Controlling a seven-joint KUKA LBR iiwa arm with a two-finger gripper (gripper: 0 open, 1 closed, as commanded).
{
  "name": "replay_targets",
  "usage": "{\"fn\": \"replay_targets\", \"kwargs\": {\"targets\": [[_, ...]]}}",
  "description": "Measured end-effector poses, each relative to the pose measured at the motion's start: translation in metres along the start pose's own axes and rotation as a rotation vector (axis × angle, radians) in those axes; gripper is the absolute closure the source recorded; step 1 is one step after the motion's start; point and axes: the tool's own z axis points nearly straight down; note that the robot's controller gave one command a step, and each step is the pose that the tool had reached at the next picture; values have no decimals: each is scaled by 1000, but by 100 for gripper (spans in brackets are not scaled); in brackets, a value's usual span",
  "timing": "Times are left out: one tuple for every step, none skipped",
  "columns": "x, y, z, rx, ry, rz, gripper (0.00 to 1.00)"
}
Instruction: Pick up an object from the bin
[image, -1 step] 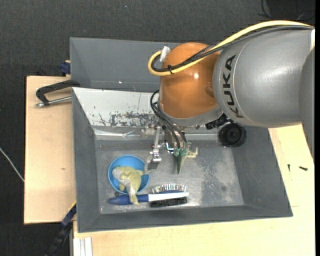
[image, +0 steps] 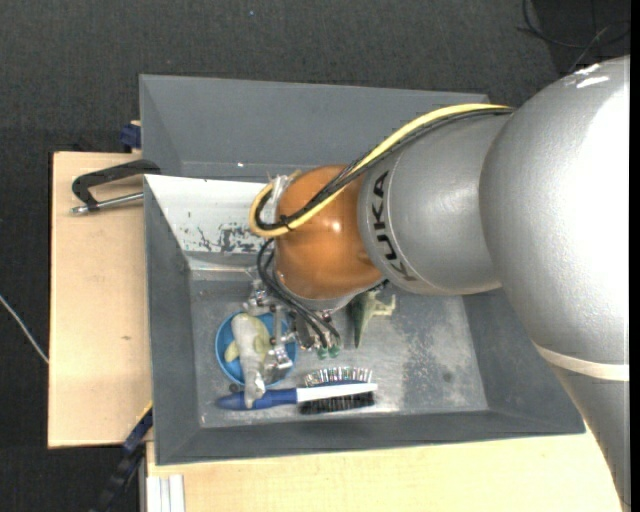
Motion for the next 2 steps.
{"fn": "replay_targets", "kwargs": {"targets": [[21, -9, 8, -6, -36, -277, 0], [4, 3, 1, -8, 4, -1030, 0]]}}
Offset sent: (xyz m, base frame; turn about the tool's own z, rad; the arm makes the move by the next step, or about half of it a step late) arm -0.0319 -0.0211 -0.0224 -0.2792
